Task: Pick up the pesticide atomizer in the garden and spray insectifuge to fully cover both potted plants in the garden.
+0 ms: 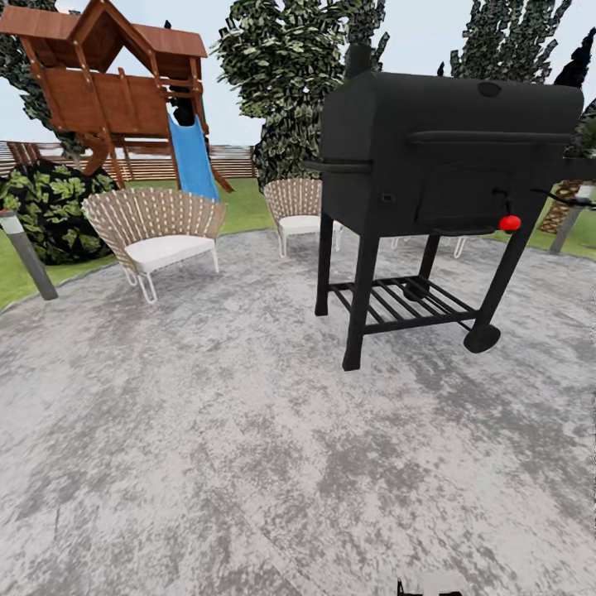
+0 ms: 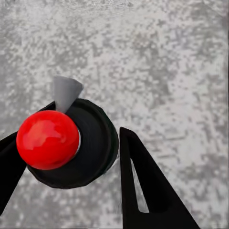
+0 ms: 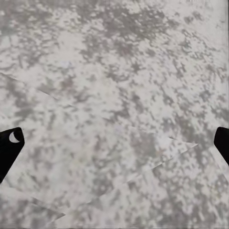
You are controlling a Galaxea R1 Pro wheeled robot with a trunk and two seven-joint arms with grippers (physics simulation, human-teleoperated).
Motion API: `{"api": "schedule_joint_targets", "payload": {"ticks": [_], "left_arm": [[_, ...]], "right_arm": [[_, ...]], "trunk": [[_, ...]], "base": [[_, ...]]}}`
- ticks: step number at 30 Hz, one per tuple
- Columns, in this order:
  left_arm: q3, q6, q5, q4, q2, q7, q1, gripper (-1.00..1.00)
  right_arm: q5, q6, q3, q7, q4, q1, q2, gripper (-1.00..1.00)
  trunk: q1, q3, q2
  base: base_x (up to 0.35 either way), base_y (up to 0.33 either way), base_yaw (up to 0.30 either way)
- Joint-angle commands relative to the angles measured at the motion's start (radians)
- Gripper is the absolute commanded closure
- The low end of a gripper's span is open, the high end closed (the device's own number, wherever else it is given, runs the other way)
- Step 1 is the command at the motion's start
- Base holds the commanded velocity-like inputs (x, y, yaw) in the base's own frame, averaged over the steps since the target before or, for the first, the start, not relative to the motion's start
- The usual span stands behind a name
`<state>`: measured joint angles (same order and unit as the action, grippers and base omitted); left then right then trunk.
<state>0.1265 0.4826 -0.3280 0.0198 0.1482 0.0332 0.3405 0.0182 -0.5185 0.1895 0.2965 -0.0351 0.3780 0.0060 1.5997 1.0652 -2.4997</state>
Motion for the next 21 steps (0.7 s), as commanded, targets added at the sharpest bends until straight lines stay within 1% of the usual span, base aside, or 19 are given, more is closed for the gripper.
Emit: {"api": "schedule_joint_targets", "payload": {"ticks": [1, 5, 21], "left_arm": [[0.008, 0.002, -0.005, 0.000, 0.000, 0.004, 0.000, 1.00], [0.008, 0.002, -0.004, 0.000, 0.000, 0.004, -0.001, 1.00], [0.008, 0.001, -0.002, 0.000, -0.001, 0.004, -0.001, 1.00]], "right_arm": [[0.002, -0.002, 0.008, 0.007, 0.001, 0.001, 0.000, -1.00], [0.002, -0.002, 0.008, 0.007, 0.001, 0.001, 0.001, -1.00], [0.002, -0.002, 0.008, 0.007, 0.001, 0.001, 0.001, -1.00]], "trunk": [[0.000, 0.001, 0.000], [0.000, 0.001, 0.000], [0.000, 0.001, 0.000]], "base": [[0.292, 0.174, -0.266], [0.118, 0.058, -0.266], [0.004, 0.002, -0.266]]}}
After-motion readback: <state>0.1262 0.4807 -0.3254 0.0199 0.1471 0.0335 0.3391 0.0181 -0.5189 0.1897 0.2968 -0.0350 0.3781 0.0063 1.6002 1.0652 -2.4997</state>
